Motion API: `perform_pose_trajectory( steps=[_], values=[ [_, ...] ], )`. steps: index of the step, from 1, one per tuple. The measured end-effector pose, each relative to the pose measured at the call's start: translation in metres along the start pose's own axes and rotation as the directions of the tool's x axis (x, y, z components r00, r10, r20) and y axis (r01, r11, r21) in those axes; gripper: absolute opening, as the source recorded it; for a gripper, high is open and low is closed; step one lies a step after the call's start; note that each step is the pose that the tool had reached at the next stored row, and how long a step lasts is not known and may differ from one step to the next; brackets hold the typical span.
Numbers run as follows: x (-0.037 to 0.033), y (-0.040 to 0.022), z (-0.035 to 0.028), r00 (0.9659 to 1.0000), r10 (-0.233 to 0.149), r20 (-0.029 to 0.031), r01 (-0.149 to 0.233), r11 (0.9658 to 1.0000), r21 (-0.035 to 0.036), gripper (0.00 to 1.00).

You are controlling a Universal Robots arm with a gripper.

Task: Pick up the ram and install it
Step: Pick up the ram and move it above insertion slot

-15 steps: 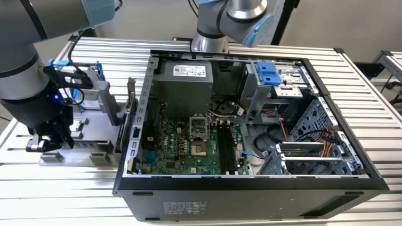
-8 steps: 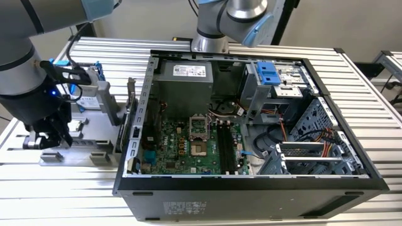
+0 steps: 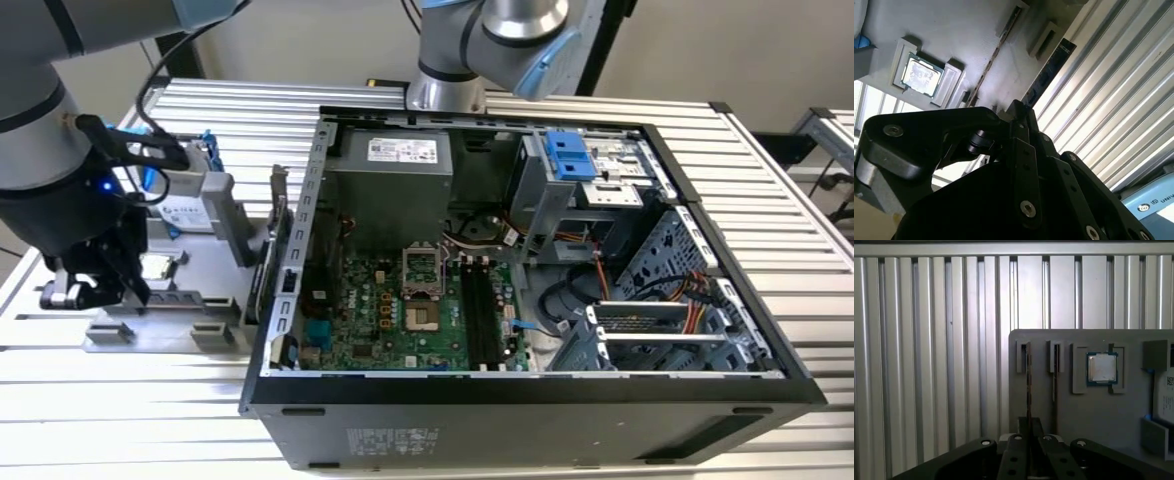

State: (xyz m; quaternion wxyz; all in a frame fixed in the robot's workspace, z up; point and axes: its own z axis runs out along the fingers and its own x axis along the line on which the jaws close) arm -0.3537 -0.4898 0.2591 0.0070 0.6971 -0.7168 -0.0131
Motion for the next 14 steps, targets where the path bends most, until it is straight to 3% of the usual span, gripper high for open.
perform_pose_trajectory(
  steps=[14],
  values=[
    [-0.0001,0.0004,-0.0151,1.0,0.0,-0.0001,0.0,1.0,-0.0001,0.0]
  ],
)
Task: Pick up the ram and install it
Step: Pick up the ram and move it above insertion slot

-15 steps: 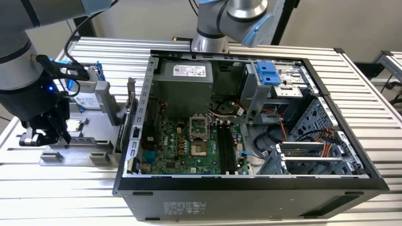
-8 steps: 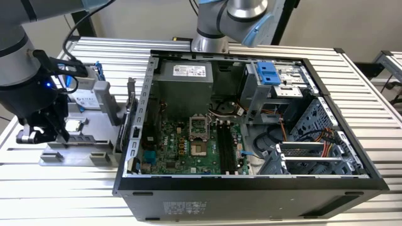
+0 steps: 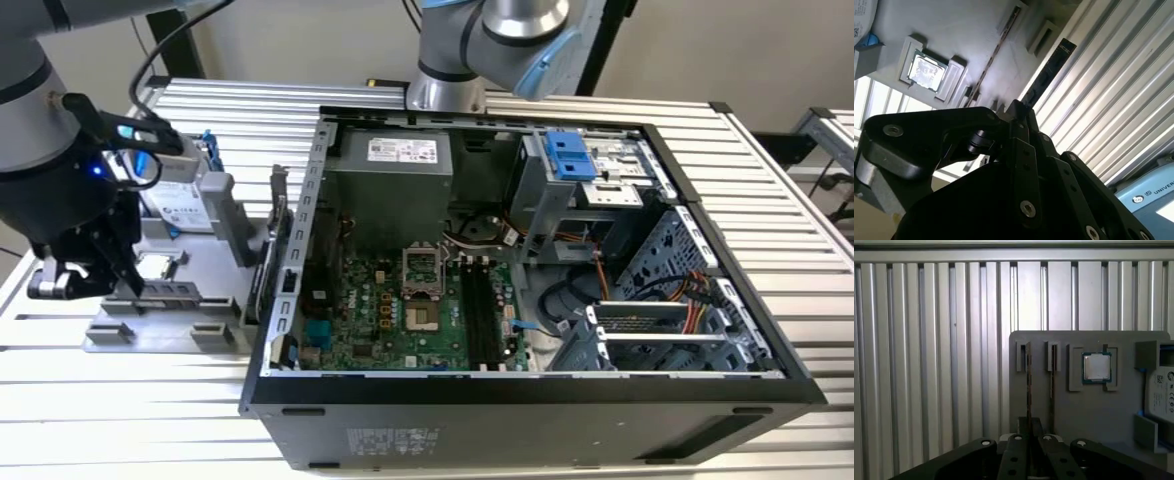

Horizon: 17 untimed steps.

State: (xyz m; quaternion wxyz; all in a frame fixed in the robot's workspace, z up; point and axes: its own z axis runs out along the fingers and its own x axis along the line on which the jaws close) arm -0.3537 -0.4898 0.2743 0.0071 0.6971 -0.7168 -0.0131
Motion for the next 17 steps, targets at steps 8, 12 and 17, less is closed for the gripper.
perform_pose_trajectory(
  steps=[8,12,17],
  values=[
    [-0.0001,0.0004,-0.0122,1.0,0.0,0.0,0.0,1.0,0.0,0.0],
    [-0.0002,0.0005,-0.018,1.0,0.0,0.0001,0.0,1.0,0.0001,0.0],
    [-0.0002,0.0007,-0.0253,1.0,0.0,0.0,0.0,1.0,0.0,0.0]
  ],
)
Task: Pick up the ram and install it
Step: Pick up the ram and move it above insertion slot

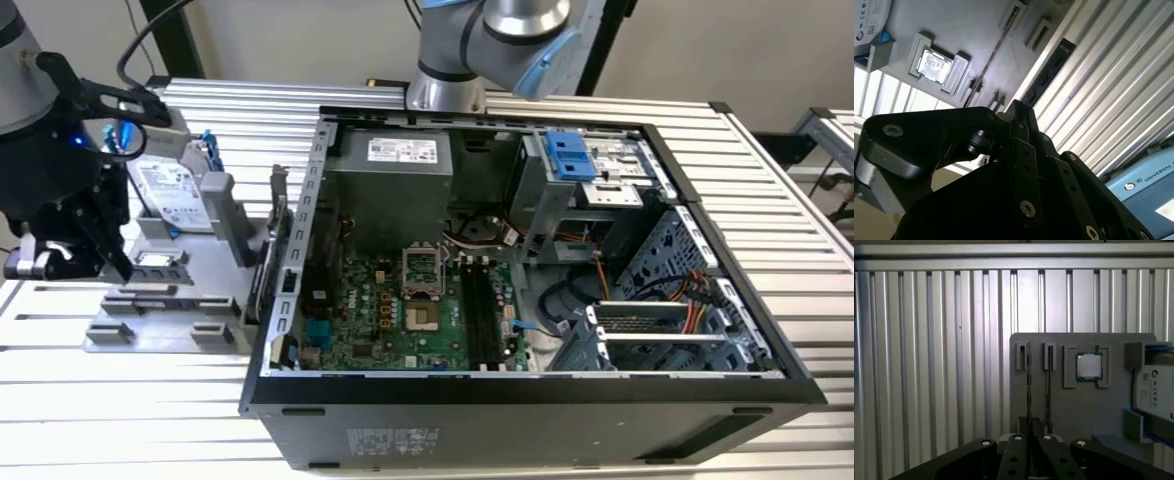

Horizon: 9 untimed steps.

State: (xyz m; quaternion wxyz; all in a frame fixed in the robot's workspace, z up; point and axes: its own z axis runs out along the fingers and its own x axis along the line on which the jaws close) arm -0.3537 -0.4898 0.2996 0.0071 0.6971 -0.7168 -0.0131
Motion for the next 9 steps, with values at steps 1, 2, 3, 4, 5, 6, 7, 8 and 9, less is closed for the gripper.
perform_pose_trajectory(
  steps=[1,2,3,4,5,6,7,8,9],
  values=[
    [0.0,0.0,-0.0014,1.0,0.0,0.0,0.0,1.0,0.0,0.0],
    [0.0,0.0001,-0.0029,1.0,0.0,0.0001,0.0,1.0,0.0,0.0],
    [0.0,0.0001,-0.0042,1.0,0.0,0.0,0.0,1.0,0.0,0.0],
    [0.0,0.0002,-0.0056,1.0,0.0,0.0,0.0,1.0,0.0,0.0],
    [-0.0001,0.0002,-0.0069,1.0,0.0,0.0001,0.0,1.0,0.0,0.0],
    [-0.0001,0.0002,-0.0082,1.0,0.0,0.0,0.0,1.0,0.0,0.0],
    [-0.0001,0.0003,-0.0094,1.0,0.0,0.0,0.0,1.0,0.0,0.0],
    [-0.0001,0.0003,-0.0106,1.0,0.0,0.0001,0.0,1.0,0.0001,0.0],
    [-0.0001,0.0004,-0.0119,1.0,0.0,0.0001,0.0,1.0,0.0001,0.0]
  ],
)
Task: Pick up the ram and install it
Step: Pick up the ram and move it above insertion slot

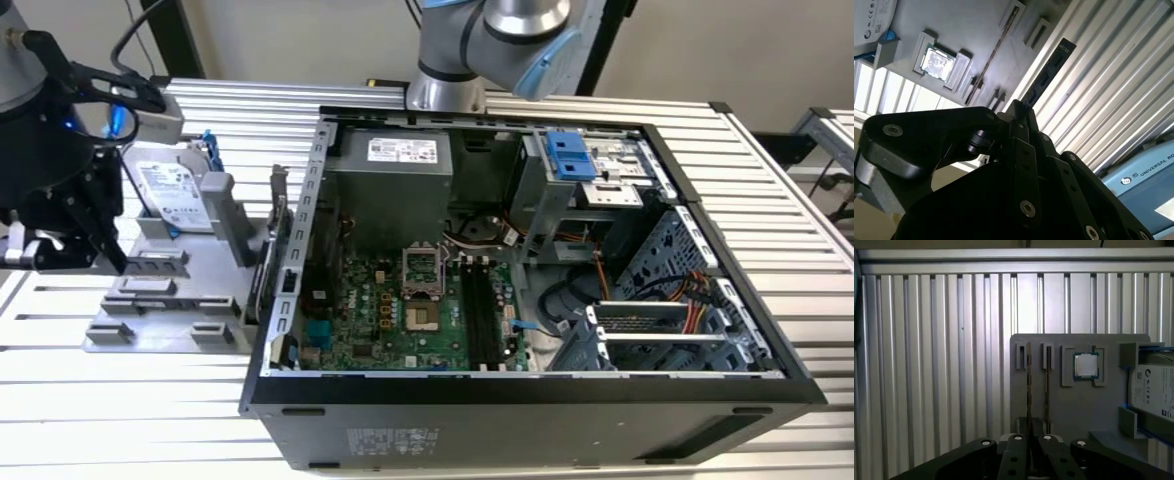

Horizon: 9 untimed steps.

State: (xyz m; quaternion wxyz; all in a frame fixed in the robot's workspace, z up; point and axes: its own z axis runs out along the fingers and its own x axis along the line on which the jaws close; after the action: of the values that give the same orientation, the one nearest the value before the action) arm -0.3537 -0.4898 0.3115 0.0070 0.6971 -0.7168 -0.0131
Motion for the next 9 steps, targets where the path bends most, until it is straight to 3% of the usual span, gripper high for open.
perform_pose_trajectory(
  steps=[9],
  values=[
    [-0.0001,0.0004,-0.012,1.0,0.0,0.0,0.0,1.0,0.0,0.0]
  ],
)
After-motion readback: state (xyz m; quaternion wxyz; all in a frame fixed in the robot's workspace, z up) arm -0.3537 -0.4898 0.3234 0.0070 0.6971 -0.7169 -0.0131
